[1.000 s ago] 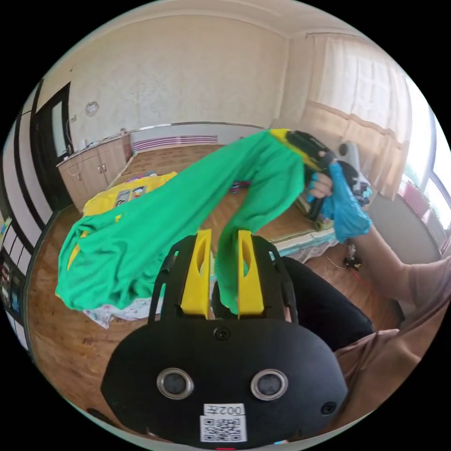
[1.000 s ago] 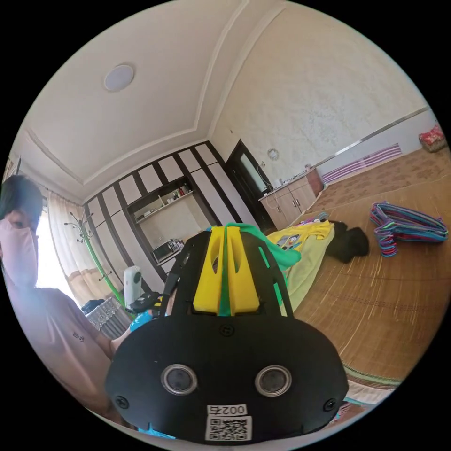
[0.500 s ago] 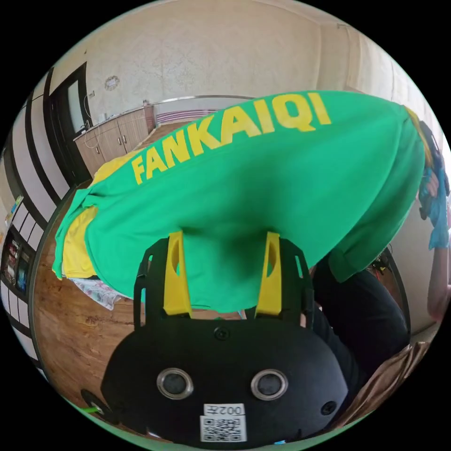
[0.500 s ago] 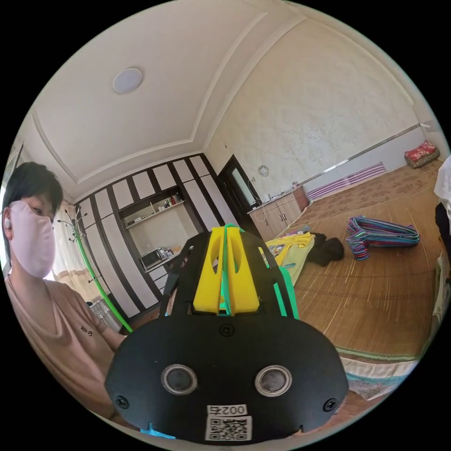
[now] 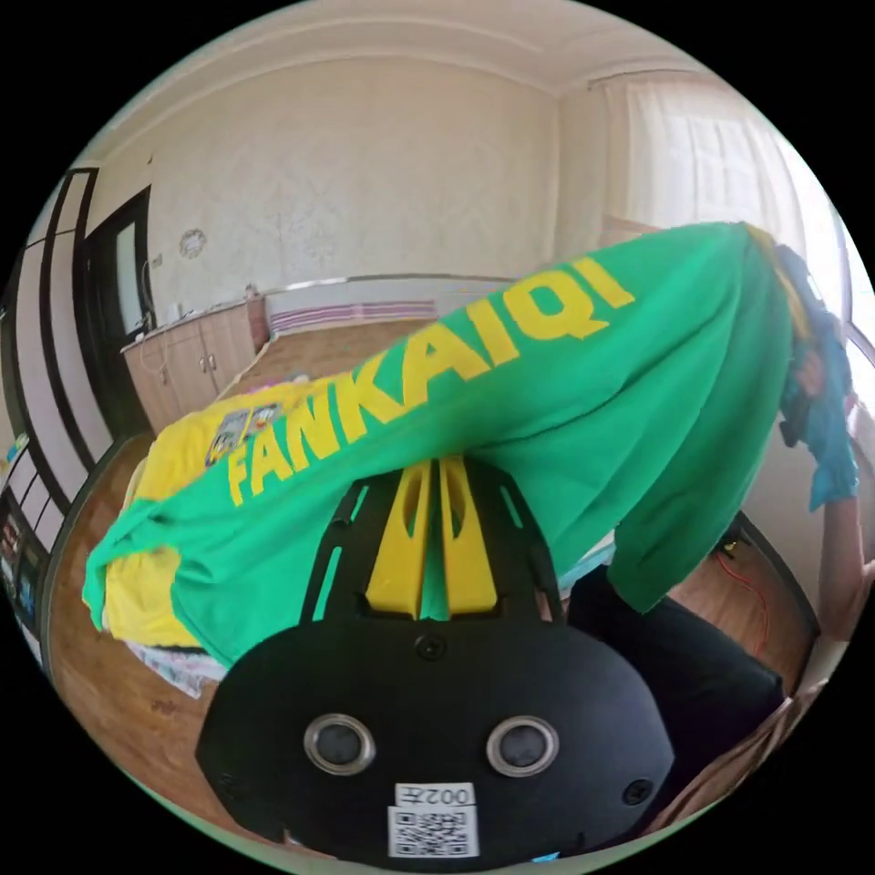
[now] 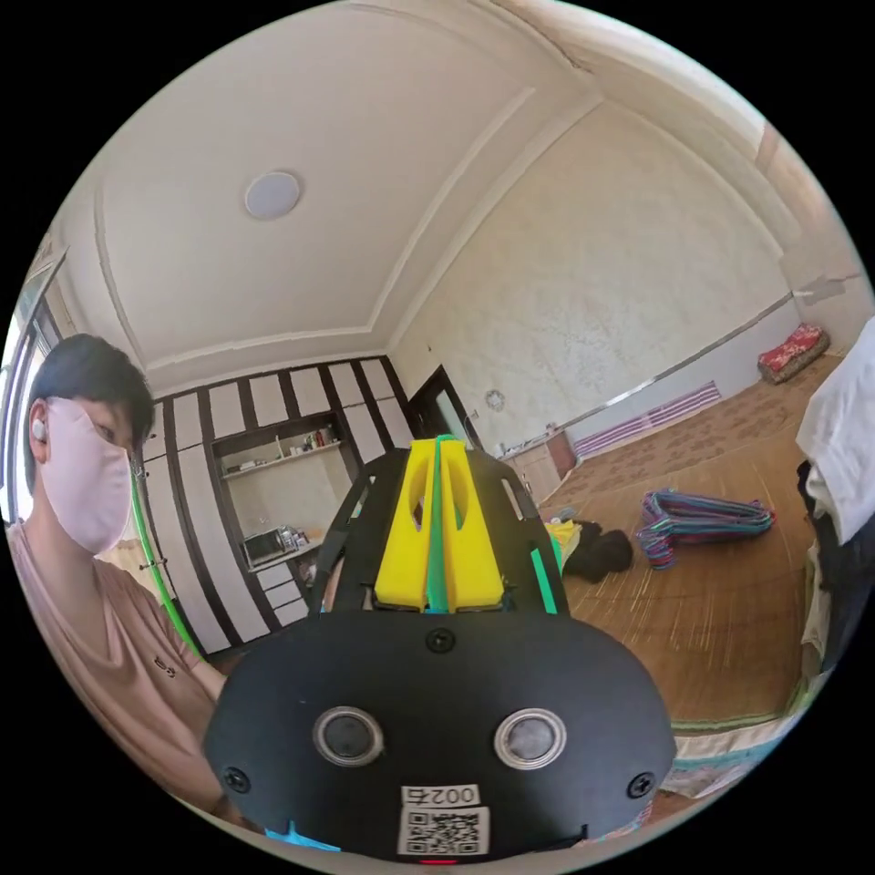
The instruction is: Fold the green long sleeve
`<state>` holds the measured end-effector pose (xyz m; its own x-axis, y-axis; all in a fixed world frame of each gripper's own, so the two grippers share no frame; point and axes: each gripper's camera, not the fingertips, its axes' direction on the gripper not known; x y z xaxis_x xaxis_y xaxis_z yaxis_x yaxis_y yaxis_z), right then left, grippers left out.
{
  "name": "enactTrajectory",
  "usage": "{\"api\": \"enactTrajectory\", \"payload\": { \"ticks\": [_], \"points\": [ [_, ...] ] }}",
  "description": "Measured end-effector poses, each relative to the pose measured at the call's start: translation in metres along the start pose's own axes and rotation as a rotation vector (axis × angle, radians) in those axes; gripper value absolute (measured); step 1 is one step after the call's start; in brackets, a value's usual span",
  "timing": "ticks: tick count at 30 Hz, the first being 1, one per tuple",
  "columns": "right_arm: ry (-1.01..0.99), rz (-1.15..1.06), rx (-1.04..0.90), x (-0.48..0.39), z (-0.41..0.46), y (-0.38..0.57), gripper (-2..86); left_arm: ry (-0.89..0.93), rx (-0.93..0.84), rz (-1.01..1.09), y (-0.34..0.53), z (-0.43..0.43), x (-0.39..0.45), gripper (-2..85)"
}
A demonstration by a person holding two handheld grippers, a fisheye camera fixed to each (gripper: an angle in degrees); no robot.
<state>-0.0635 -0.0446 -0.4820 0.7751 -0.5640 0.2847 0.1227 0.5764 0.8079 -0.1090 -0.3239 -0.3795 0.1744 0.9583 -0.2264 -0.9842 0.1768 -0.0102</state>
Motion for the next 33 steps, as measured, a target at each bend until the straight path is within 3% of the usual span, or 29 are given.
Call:
{"api": "enactTrajectory", "payload": {
  "ticks": [5, 8, 11, 16, 27, 33],
  "points": [
    [0.335, -0.226, -0.025, -0.021, -0.017, -0.02, -0.9, 0.135, 0.12, 0.085, -0.048, -0.023, 0.026, -0.9],
    [0.432, -0.257, -0.053, -0.021, -0.017, -0.022, -0.9, 0.27, 0.149, 0.132, -0.071, -0.024, 0.041, -0.9],
    [0.467, -0.225, -0.132, -0.013, -0.01, -0.012, -0.9, 0.398, 0.084, 0.199, -0.079, -0.011, 0.057, -0.9],
    [0.592, -0.271, -0.373, 0.004, 0.031, 0.033, -0.9, 0.414, -0.084, 0.226, -0.067, 0.015, 0.078, -0.9],
    [0.5, -0.276, -0.503, 0.024, 0.114, 0.082, -0.9, 0.303, -0.254, 0.225, -0.076, 0.012, 0.11, -0.9],
    [0.497, -0.262, -0.706, 0.049, 0.171, 0.119, 0.6, 0.307, -0.31, 0.238, -0.081, 0.021, 0.116, -0.9]
  ]
}}
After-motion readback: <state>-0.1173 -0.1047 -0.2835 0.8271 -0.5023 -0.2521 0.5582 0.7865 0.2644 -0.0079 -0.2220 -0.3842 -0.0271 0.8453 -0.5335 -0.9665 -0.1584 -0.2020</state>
